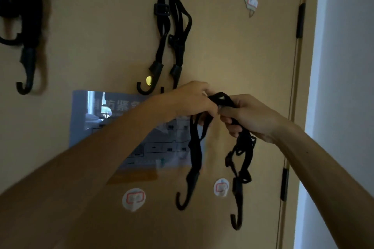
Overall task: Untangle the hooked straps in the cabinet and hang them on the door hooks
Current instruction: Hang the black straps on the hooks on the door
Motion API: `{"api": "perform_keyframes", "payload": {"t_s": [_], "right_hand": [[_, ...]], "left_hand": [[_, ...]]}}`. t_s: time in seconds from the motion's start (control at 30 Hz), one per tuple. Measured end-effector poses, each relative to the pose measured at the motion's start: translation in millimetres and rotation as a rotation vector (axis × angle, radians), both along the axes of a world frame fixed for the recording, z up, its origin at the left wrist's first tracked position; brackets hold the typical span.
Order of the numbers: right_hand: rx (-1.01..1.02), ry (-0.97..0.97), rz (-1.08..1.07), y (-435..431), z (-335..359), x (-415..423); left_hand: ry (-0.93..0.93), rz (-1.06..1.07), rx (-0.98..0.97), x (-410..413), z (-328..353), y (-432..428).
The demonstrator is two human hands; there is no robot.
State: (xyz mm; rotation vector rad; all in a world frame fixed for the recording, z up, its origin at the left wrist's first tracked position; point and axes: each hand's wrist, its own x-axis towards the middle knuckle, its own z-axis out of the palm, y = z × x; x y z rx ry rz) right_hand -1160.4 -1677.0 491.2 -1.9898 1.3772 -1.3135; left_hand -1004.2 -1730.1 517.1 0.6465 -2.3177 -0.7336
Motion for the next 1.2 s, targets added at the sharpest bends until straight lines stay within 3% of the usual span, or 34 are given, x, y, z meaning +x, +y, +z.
{"api": "perform_keyframes", "payload": {"t_s": [0.27,0.4,0.5,0.7,0.8,1.0,1.2], "right_hand": [[0.075,0.084,0.056,1,20,-78],[-0.061,0.137,0.052,-9,29,-101],[-0.198,0.188,0.038,-18,37,-113],[-0.258,0.11,0.089,-31,58,-151],[-0.387,0.19,0.074,-40,71,-169],[-0.855,0.435,-0.17,-61,105,-190],[-1.105,0.418,-0.373,-83,156,-187]], "left_hand": [[-0.069,0.154,-0.055,-44,15,-13],[-0.078,0.102,-0.086,-70,19,-9],[0.038,0.071,-0.108,-91,24,-9],[0.207,0.074,-0.058,-117,44,-21],[0.201,0.154,-0.278,-128,59,-27],[0.064,0.312,-0.82,-135,107,-41],[0.081,0.383,-1.198,-137,161,-52]]}}
